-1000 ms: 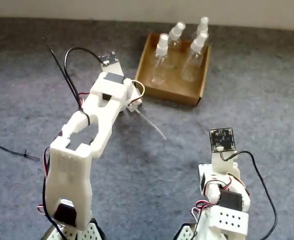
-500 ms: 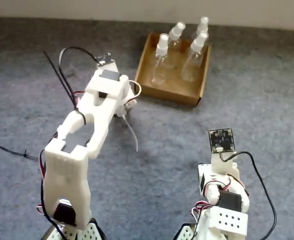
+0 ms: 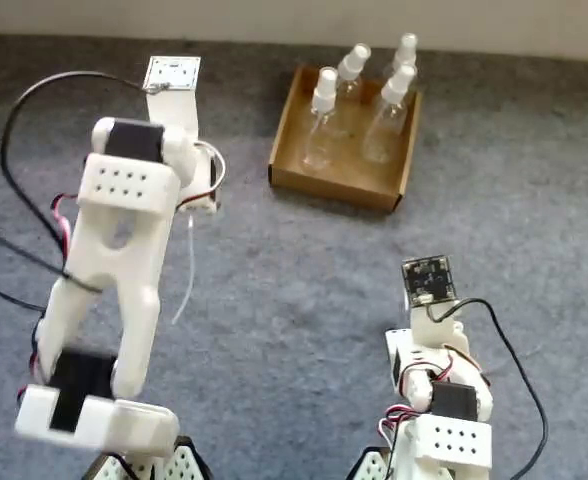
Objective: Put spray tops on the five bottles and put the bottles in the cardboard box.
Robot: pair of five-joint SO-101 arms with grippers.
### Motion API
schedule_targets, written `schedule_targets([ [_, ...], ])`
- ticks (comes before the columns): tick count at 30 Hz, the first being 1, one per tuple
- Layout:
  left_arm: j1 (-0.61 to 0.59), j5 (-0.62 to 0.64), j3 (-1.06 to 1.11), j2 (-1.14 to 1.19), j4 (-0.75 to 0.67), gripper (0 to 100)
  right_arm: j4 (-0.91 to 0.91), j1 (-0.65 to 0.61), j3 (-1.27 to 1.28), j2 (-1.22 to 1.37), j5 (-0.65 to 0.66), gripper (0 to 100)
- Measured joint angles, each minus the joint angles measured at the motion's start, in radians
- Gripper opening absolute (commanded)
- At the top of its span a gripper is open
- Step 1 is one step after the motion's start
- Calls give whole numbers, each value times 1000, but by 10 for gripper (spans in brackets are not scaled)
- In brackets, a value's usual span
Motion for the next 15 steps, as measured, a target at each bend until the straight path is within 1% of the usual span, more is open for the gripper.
schedule_targets([
  [4, -5, -124, 172, -245, -3, 4, -28, -126, -44, 14, 0, 5],
  [7, -5, -192, 292, -465, -71, 4, -91, -212, -104, 14, -2, 5],
  [11, -5, -204, 419, -746, -201, 4, -272, -345, -137, 14, -2, 5],
  [15, -6, -114, 549, -899, -382, 4, -509, -500, -140, 14, -2, 5],
])
